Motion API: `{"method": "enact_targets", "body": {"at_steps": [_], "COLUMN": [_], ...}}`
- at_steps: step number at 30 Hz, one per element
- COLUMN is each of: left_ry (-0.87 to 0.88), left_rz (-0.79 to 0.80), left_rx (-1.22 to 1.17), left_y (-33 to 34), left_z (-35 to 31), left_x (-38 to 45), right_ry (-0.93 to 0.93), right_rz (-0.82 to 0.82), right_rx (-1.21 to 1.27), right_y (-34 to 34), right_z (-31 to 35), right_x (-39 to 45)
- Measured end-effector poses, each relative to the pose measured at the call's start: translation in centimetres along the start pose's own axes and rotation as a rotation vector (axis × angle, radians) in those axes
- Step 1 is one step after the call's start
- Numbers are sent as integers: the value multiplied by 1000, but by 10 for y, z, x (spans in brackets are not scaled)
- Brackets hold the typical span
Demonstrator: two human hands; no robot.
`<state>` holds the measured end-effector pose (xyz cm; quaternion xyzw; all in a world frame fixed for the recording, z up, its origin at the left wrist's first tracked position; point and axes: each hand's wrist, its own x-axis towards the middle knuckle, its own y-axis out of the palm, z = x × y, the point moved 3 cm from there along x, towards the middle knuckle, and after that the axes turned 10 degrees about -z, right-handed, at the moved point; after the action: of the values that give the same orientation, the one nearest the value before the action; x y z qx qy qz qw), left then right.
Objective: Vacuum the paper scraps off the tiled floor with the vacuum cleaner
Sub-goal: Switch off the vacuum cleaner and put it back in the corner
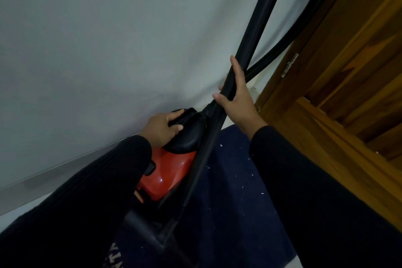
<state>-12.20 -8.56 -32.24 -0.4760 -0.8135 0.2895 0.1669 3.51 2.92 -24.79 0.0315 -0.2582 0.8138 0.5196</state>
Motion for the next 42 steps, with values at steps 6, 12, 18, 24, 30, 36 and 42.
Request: {"method": "enact_targets", "body": {"at_steps": [6, 12, 18, 24, 30, 36, 42], "left_ry": [-8, 16, 64, 53, 90, 89, 117], "left_rz": [-25, -55, -19, 64, 111, 215, 313], "left_rx": [-44, 13, 103, 188, 205, 255, 352], "left_y": [2, -2, -7, -10, -7, -2, -14], "left_z": [2, 1, -4, -12, -23, -22, -38], "left_x": [-1, -4, 1, 10, 28, 54, 50], "right_ry": [-9, 31, 56, 80, 11, 21, 166], "right_rz": [139, -11, -85, -113, -185, -199, -167], "right_rx": [-176, -214, -198, -258, -240, -243, -229], "right_y": [6, 6, 9, 11, 12, 8, 9], "right_z": [-1, -7, -6, -3, -2, 2, 13], "right_x": [-15, -31, -36, -35, -34, -23, -25]}}
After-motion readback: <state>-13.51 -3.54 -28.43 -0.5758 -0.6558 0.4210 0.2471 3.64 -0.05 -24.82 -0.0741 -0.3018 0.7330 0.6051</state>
